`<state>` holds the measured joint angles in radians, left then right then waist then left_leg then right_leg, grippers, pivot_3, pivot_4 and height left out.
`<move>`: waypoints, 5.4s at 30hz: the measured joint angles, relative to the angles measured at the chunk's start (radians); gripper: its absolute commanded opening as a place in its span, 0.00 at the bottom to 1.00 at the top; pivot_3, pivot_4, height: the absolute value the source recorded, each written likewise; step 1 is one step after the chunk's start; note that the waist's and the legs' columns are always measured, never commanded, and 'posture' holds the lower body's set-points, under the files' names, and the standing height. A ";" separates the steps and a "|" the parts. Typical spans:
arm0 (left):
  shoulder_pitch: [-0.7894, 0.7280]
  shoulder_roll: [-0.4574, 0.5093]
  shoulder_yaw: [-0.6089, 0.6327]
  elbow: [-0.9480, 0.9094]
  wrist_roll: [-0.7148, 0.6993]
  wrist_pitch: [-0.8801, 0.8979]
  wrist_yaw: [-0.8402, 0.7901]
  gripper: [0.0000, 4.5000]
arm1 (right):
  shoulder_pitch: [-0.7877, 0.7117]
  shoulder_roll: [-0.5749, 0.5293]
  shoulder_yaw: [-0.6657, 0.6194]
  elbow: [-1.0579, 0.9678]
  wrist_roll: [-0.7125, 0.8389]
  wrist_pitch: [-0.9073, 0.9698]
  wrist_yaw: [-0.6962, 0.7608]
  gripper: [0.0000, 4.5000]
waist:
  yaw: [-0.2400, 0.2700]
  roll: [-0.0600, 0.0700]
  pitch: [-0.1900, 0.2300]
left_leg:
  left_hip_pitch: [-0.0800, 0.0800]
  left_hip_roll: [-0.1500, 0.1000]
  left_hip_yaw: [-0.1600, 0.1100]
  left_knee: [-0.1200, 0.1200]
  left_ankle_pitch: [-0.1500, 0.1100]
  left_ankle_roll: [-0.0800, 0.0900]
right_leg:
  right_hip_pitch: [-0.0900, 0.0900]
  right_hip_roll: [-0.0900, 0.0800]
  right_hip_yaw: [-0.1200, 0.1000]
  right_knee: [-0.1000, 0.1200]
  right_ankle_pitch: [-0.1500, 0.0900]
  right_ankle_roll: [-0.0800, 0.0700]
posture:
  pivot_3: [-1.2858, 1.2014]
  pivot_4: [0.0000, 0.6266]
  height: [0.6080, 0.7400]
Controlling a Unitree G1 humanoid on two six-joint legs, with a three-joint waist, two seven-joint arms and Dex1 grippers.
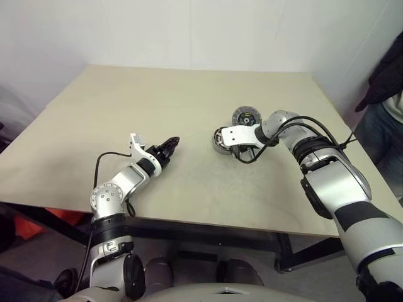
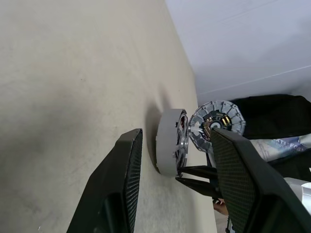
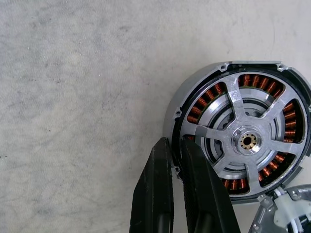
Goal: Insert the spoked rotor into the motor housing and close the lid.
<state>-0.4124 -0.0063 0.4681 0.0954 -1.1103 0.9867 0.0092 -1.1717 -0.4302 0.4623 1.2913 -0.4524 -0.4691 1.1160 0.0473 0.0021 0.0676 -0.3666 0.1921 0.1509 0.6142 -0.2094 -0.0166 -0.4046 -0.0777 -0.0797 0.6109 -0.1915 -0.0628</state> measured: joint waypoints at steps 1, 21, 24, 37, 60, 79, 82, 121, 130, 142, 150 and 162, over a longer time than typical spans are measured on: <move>0.000 -0.001 -0.001 -0.001 -0.001 0.000 0.001 0.52 | 0.000 0.000 0.000 0.000 0.000 0.000 0.000 0.01 | 0.000 0.000 0.000 | 0.000 0.000 0.000 0.000 0.000 0.000 | 0.000 0.000 0.000 0.000 0.000 0.000 | 0.52 0.00 1.00; 0.037 -0.001 -0.001 -0.032 -0.013 -0.008 0.021 0.52 | 0.238 0.041 -0.134 -0.776 0.261 1.157 0.348 0.01 | 0.026 0.000 0.000 | -0.001 0.006 -0.001 -0.001 0.002 0.003 | -0.002 0.004 -0.001 0.000 -0.001 -0.002 | 0.52 0.00 1.00; 0.040 0.003 0.000 -0.033 -0.023 -0.008 0.021 0.52 | 0.236 0.088 -0.134 -0.859 0.273 1.422 0.271 0.01 | 0.033 0.000 0.000 | 0.001 0.006 -0.001 -0.001 0.002 -0.003 | -0.001 0.004 -0.001 0.000 -0.001 -0.002 | 0.52 0.00 1.00; 0.053 0.056 0.027 -0.033 -0.032 -0.041 0.026 0.52 | 0.253 0.197 -0.114 -1.064 0.434 1.775 0.018 0.01 | 0.046 0.000 0.000 | 0.004 0.005 -0.002 -0.008 0.006 -0.011 | -0.001 0.004 -0.001 -0.003 -0.002 0.000 | 0.52 0.00 1.00; 0.018 0.093 0.015 0.010 -0.050 -0.035 0.012 0.52 | 0.030 0.152 -0.389 -1.047 0.737 1.695 -0.207 0.34 | 0.060 0.000 0.000 | 0.007 0.003 -0.002 -0.012 0.009 -0.016 | 0.003 0.004 0.000 -0.003 -0.005 0.006 | 0.52 0.00 1.00; 0.032 0.233 -0.194 -0.058 0.043 0.025 -0.197 0.52 | 0.607 -0.283 -0.373 -1.167 0.694 1.420 -0.146 0.00 | 0.074 0.003 0.000 | 0.002 0.000 -0.001 -0.012 0.009 -0.015 | 0.000 0.003 0.001 -0.002 -0.006 0.008 | 0.52 0.00 1.00; 0.039 0.247 -0.215 -0.078 0.049 0.031 -0.242 0.52 | 0.613 -0.262 -0.383 -1.270 0.737 1.450 -0.156 0.00 | 0.075 0.003 -0.001 | 0.009 0.001 0.000 -0.012 0.010 -0.015 | 0.004 0.004 0.001 -0.001 -0.006 0.008 | 0.52 0.00 1.00; 0.052 0.321 -0.161 -0.107 0.136 0.046 -0.255 0.52 | 0.614 0.156 -0.355 -1.094 0.839 1.298 -0.355 0.00 | 0.076 0.002 -0.001 | 0.023 -0.001 -0.002 -0.017 0.011 -0.014 | 0.017 0.003 0.001 -0.005 -0.006 0.008 | 0.52 0.00 1.00; 0.048 0.320 -0.234 -0.104 0.191 0.047 -0.291 0.52 | 0.688 0.074 -0.356 -1.108 0.827 1.041 -0.190 0.51 | 0.074 0.002 -0.001 | 0.016 -0.001 -0.002 -0.017 0.011 -0.014 | 0.012 0.003 0.001 -0.005 -0.006 0.008 | 0.52 0.00 1.00; 0.047 0.341 -0.245 -0.102 0.223 0.069 -0.326 0.52 | 0.715 0.111 -0.319 -1.053 0.795 0.922 -0.126 1.00 | 0.073 0.002 -0.001 | 0.017 -0.001 -0.001 -0.017 0.010 -0.013 | 0.013 0.003 0.001 -0.005 -0.006 0.008 | 0.52 0.00 1.00; 0.042 0.346 -0.240 -0.101 0.234 0.081 -0.332 0.52 | 0.673 0.168 -0.318 -0.922 0.747 0.817 -0.141 1.00 | 0.068 0.002 -0.001 | 0.018 -0.001 -0.001 -0.017 0.010 -0.013 | 0.013 0.003 0.001 -0.005 -0.006 0.008 | 0.52 0.00 1.00; 0.038 0.369 -0.228 -0.101 0.238 0.087 -0.332 0.52 | 0.668 0.189 -0.282 -0.827 0.634 0.552 -0.141 1.00 | 0.050 0.002 -0.001 | 0.019 -0.001 -0.002 -0.017 0.009 -0.011 | 0.014 0.003 0.001 -0.005 -0.006 0.008 | 0.52 0.00 1.00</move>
<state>-0.3740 0.3628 0.2405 -0.0059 -0.8728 1.0741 -0.3223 -0.5042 -0.2407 0.1801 0.4646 0.1815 0.0831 0.9754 0.0970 0.0039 0.0665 -0.3479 0.1910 0.1494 0.5973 -0.2004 -0.0274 -0.3902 -0.0749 -0.0790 0.6060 -0.1980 -0.0552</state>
